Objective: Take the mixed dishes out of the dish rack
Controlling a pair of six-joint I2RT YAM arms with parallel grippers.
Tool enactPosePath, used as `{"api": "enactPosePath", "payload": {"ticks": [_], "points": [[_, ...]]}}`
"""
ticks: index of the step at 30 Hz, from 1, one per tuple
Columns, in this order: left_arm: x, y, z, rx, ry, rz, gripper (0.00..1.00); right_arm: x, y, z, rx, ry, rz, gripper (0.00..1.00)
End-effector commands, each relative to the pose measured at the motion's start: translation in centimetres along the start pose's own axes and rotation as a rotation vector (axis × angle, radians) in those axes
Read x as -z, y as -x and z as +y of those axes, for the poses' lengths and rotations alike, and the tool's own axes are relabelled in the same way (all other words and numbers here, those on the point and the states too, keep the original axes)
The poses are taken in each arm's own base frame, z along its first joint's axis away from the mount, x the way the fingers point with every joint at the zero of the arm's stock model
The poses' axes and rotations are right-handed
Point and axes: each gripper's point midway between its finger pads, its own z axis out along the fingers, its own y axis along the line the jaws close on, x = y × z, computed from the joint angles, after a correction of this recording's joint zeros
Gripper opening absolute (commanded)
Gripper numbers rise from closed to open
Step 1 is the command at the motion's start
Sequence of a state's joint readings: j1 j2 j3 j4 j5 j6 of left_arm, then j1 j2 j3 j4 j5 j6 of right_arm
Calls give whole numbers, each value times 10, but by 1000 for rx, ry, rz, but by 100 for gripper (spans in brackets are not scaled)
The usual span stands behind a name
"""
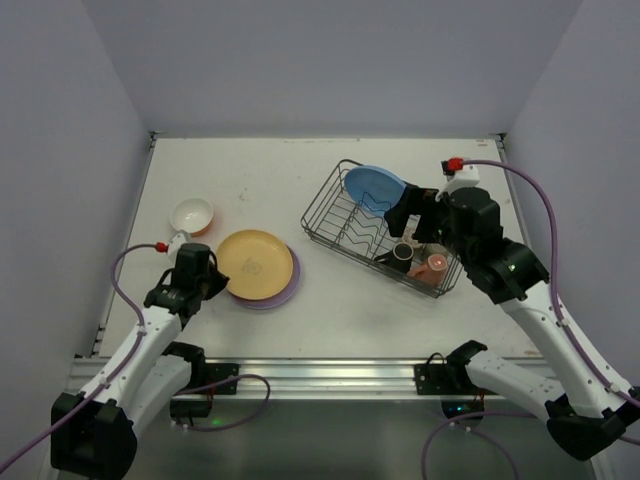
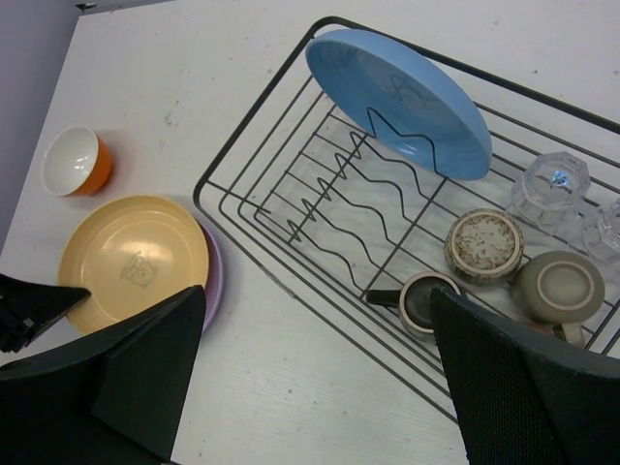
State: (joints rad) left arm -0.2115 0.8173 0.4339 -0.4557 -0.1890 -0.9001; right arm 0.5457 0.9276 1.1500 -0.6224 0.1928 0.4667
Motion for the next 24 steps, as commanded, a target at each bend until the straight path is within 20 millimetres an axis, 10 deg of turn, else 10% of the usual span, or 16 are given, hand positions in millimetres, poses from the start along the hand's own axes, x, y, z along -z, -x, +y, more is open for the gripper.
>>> {"api": "enactPosePath", "payload": {"ticks": [1,13,24], "points": [[3,14,-16,20,-76,-52,0,-1,2,-8,16,-33,-19,99],[-2,-3,-13,0,-94,7,12,-12,-5,-7,14,-37,13,99],[8,7,-14,-41,-101,-35,43,-25,-11,-7,51,-40,44,99]]}}
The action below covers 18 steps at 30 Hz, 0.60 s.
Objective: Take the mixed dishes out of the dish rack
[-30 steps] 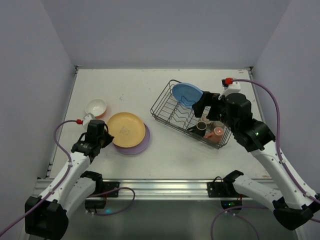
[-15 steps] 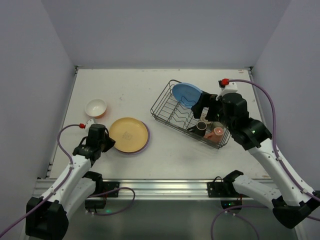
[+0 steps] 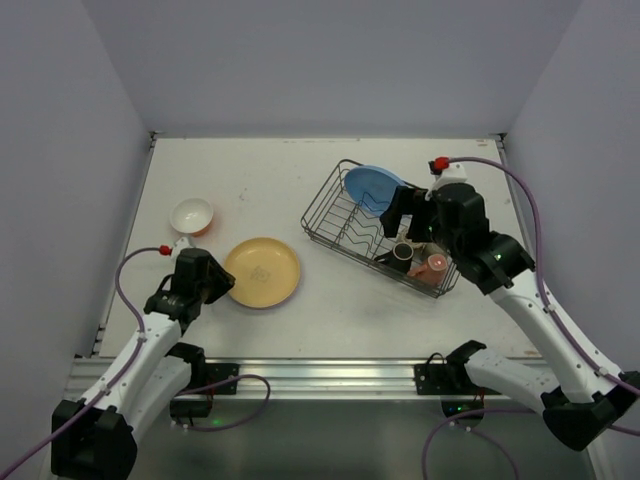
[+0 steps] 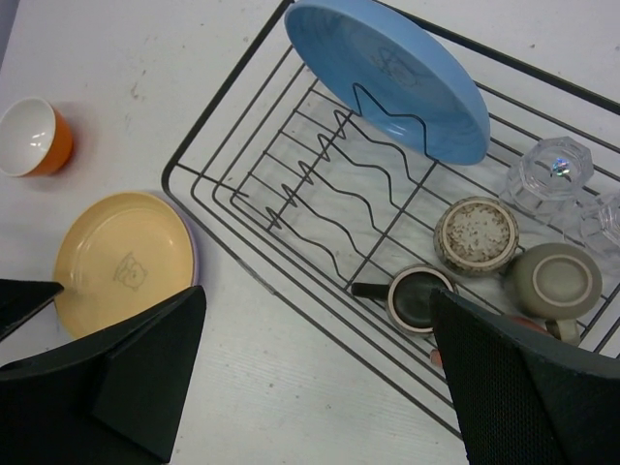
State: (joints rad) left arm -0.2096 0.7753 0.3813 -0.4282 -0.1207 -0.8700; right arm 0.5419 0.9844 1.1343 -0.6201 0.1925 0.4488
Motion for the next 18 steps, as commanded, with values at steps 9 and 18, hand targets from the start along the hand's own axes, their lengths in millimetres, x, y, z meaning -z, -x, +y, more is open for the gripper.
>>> {"api": "enactPosePath", "payload": {"ticks": [9,18], "points": [[14,26,-25,-54,-75,-60,44,-26,6,3,63,-19,24,99],[75,68,-70,-176,-191,-145,99,-61,40,-6,307,-115,37,99]]}}
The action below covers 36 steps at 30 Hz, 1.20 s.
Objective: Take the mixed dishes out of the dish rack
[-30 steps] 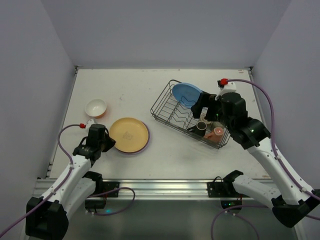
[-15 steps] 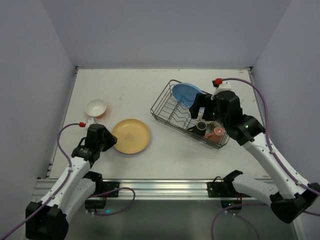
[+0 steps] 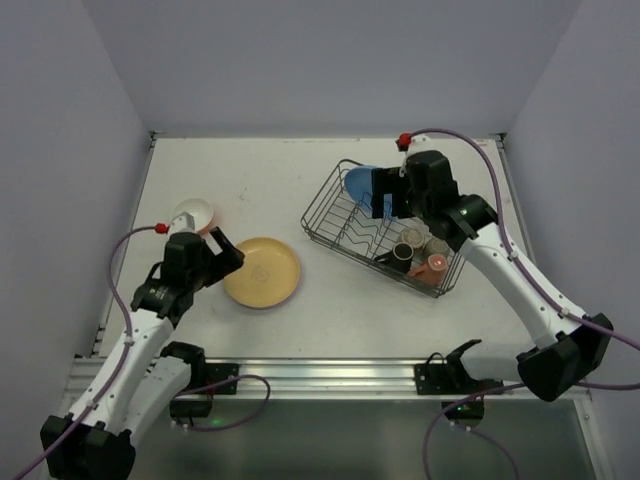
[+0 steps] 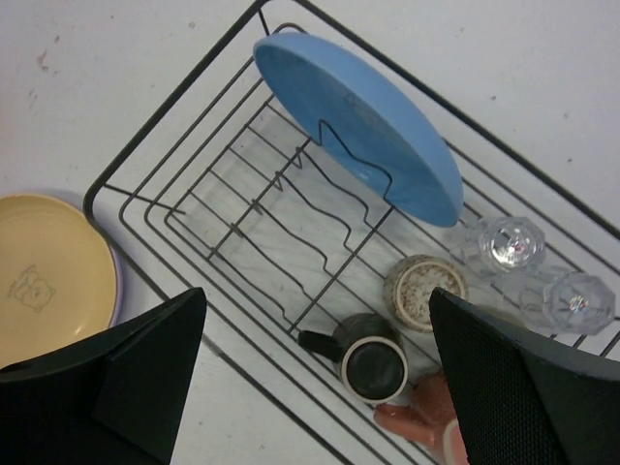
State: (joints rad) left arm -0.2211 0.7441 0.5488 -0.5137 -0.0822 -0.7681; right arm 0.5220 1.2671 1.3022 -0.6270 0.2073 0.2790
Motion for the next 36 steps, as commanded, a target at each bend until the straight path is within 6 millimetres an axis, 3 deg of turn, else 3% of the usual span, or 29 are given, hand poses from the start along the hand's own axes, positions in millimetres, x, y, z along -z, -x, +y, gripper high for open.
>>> {"api": "enactPosePath", "payload": {"ticks": [1,2,5,7,9,11,17,23,29,36], "points": [[45,46,-34,-103,-81,-114,100,-1,38,-12,165,-67,-71,99],[61,61,-40,-141,-84,-145,100,-12,34,-15,198,-94,-40,99],[90,80,-63,-257,-172,-176,100,-32,40,-32,325,-198,-25,99],[100,82,-72,-321,-219,-171,100,-44,48,-48,423,-296,-58,99],[106,80,-79,-415,-262,-148,100,-57,46,-58,513,-357,-59,99],[103,81,-73,-447,-227,-157,100,-66,44,-65,626,-391,-45,99],[103,73,-77,-465,-267,-192,100,-96,53,-53,728,-339,-63,97],[112,74,-73,-465,-272,-234,100,-120,52,-55,798,-372,-17,61],[112,74,-73,-465,-268,-232,100,-126,55,-65,816,-458,-50,44],[108,72,-75,-463,-272,-219,100,-114,62,-70,832,-507,-87,22]]}}
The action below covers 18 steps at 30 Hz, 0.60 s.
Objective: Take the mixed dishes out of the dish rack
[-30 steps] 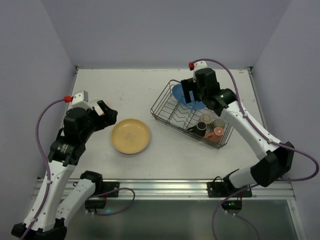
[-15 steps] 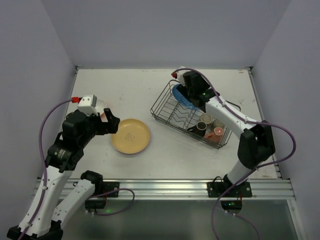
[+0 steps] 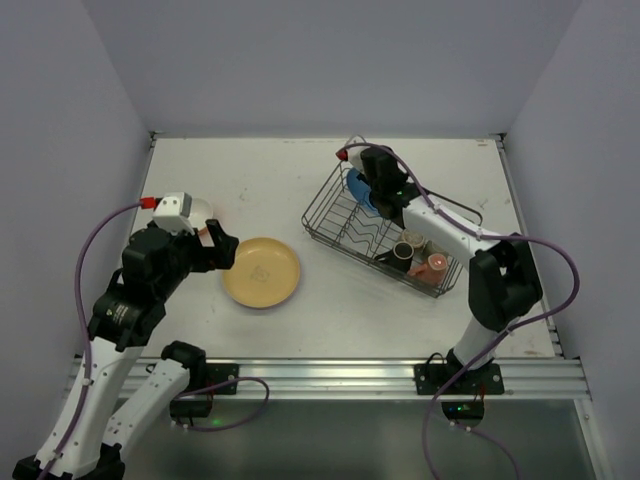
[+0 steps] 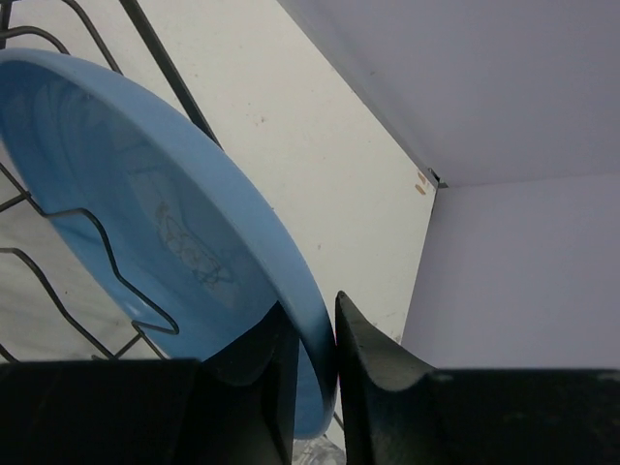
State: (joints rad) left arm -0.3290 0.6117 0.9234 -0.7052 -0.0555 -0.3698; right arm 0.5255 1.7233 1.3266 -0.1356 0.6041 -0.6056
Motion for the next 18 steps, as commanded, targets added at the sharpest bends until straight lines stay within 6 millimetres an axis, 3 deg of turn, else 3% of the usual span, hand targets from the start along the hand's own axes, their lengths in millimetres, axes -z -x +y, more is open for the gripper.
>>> {"api": "enactPosePath", "payload": {"ticks": [1,5,12,18], "points": [[-2,-1,-1,-31,-11,4,100,12,13,-38,-30,-121,-42,20],[-3,-1,-1,-30,-8,3,100,16,18,-40,-30,-110,-60,5],[-5,-3,0,-27,-3,11,100,29,28,-48,-8,-137,-98,3],[-8,-6,0,-19,1,25,100,49,37,-71,7,-188,-131,0]]}}
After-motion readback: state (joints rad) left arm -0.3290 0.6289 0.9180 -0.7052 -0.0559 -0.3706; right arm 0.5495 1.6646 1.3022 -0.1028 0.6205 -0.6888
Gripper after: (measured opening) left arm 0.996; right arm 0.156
